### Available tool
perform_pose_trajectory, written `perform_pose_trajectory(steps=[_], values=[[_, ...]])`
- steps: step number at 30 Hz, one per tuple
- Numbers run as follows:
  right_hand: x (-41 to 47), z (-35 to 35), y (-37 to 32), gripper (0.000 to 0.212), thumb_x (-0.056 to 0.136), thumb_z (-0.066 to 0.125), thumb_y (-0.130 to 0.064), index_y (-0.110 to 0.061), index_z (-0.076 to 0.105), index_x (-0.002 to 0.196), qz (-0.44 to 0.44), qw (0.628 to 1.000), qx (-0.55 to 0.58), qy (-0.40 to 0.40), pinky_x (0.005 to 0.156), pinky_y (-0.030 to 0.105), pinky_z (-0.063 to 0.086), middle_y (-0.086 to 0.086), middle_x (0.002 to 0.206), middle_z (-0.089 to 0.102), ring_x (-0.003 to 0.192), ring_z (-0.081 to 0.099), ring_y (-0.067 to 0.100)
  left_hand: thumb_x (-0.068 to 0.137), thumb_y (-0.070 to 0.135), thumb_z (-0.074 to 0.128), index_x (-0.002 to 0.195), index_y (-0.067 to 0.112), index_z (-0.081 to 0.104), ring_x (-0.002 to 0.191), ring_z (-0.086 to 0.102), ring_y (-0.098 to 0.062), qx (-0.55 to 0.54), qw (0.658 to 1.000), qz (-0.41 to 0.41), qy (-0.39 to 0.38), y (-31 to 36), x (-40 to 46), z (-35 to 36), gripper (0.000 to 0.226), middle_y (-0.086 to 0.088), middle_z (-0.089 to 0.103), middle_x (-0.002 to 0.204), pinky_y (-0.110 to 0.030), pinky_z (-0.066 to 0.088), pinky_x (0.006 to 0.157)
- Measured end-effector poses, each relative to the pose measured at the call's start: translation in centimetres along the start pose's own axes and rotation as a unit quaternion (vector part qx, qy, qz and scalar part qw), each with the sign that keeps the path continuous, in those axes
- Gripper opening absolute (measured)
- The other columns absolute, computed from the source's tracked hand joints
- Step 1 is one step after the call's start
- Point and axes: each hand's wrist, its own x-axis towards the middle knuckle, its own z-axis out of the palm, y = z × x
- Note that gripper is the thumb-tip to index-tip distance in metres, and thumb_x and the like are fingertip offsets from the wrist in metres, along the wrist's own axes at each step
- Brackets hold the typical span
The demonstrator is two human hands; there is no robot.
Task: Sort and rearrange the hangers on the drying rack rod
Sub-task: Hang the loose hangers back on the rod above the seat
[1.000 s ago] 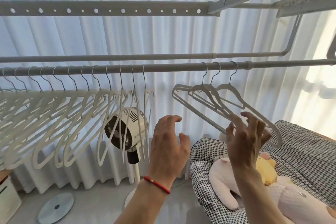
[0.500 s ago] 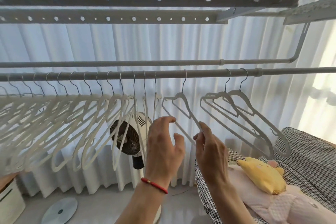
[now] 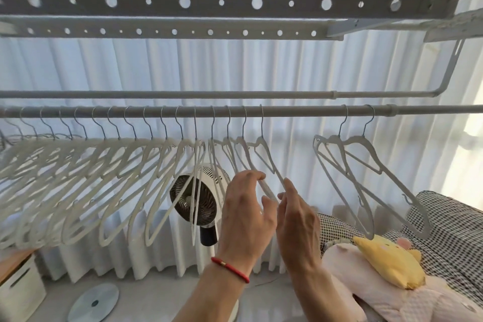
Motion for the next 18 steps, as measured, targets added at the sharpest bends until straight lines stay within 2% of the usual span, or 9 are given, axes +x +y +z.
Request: perform_pose_trajectory(steps=[2,5,9,14,18], values=[[-0.04,0.00,0.06,0.045,0.086,0.070,0.005,0.003,0.062,0.130,-0.002,1.000,0.002,-0.002,0.059,0.034,0.054,0.008,0.080,0.074,0.061,0.069,0.029,0.083,0.010,0.055,0.118,0.014,0.062,0.116,0.056,-0.012,0.001,1.000,0.004,-0.004,0.02,-0.02,0.28,0.035,0.002,0.061,0.118,-0.023,0.041,0.106],[-0.05,-0.04,0.29,0.047,0.085,0.072,0.007,0.003,0.061,0.131,0.001,1.000,0.008,-0.006,0.059,0.035,0.055,0.010,0.084,0.075,0.065,0.070,0.032,0.083,0.005,0.061,0.118,0.014,0.062,0.115,0.056,-0.013,-0.001,1.000,-0.001,-0.007,-0.04,-0.05,0.63,0.035,0.003,0.061,0.117,-0.021,0.040,0.105],[-0.15,-0.09,0.43,0.042,0.090,0.063,0.005,0.003,0.060,0.132,0.006,1.000,0.007,0.001,0.063,0.037,0.057,0.012,0.089,0.076,0.072,0.073,0.033,0.084,0.005,0.061,0.118,0.013,0.063,0.117,0.055,-0.013,-0.008,1.000,-0.008,-0.012,-0.14,-0.14,0.73,0.035,0.002,0.061,0.119,-0.018,0.037,0.106],[-0.47,-0.18,0.14,0.041,0.091,0.061,0.001,0.003,0.060,0.132,0.002,1.000,0.011,0.003,0.062,0.037,0.057,0.010,0.089,0.076,0.068,0.071,0.031,0.084,0.007,0.060,0.119,0.014,0.062,0.120,0.054,-0.013,-0.007,1.000,-0.008,-0.016,-0.34,-0.43,0.69,0.036,0.002,0.061,0.121,-0.018,0.037,0.107],[-0.45,-0.02,0.03,0.039,0.091,0.066,0.003,0.002,0.063,0.129,0.012,1.000,0.014,0.005,0.062,0.035,0.055,0.009,0.084,0.076,0.067,0.070,0.032,0.086,0.007,0.059,0.121,0.015,0.061,0.122,0.053,-0.012,-0.004,1.000,-0.006,-0.019,-0.53,-0.28,0.57,0.036,0.002,0.060,0.123,-0.023,0.040,0.109]])
